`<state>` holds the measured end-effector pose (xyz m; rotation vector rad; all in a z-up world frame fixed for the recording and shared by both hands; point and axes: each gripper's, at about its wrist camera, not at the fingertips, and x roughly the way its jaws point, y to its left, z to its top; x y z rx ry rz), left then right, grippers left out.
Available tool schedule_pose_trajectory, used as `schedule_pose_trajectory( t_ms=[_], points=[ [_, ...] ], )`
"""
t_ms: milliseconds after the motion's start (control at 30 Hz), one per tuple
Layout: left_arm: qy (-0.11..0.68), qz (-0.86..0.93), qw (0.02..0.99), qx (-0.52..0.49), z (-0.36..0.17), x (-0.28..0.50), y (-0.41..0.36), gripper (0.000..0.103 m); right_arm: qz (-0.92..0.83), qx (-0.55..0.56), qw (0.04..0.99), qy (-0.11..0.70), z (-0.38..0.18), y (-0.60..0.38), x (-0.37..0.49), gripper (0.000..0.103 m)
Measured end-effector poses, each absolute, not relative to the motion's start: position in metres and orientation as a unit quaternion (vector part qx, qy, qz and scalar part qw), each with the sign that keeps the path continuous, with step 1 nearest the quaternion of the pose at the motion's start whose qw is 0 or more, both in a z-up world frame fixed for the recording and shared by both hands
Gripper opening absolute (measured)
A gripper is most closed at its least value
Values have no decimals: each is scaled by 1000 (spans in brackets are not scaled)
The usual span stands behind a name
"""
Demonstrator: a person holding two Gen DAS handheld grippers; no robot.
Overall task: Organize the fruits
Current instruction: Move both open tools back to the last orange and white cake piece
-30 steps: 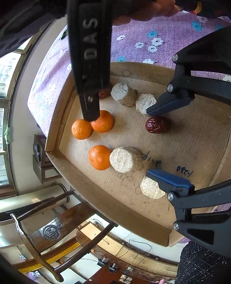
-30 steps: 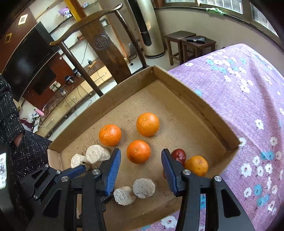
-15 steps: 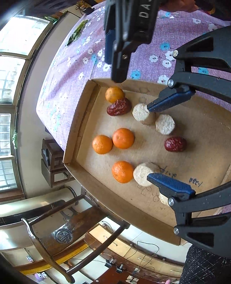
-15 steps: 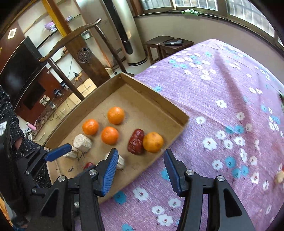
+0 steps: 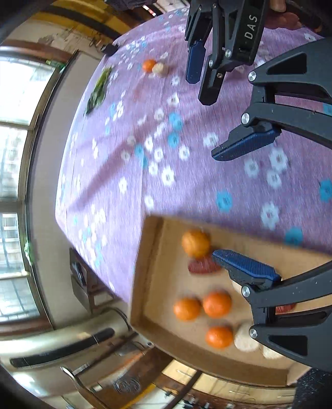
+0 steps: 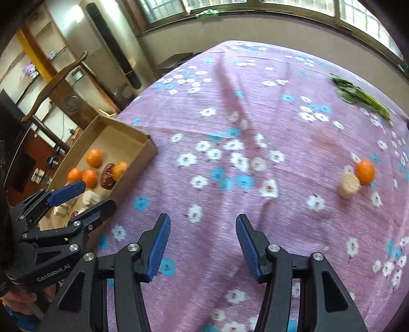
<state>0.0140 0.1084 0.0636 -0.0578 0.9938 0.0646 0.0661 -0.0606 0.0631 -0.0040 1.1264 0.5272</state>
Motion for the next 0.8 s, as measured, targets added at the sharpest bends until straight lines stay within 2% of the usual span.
schedule_pose_trajectory(
  t_ms=[333,800],
  points=[
    [481,-68,874,-8,62,75,7,71,143,39,833,533,55,-182,85,57],
    [499,-92,862,-6,38,133,-61,71,90,41,848,520,49,-226,124,57]
  ],
)
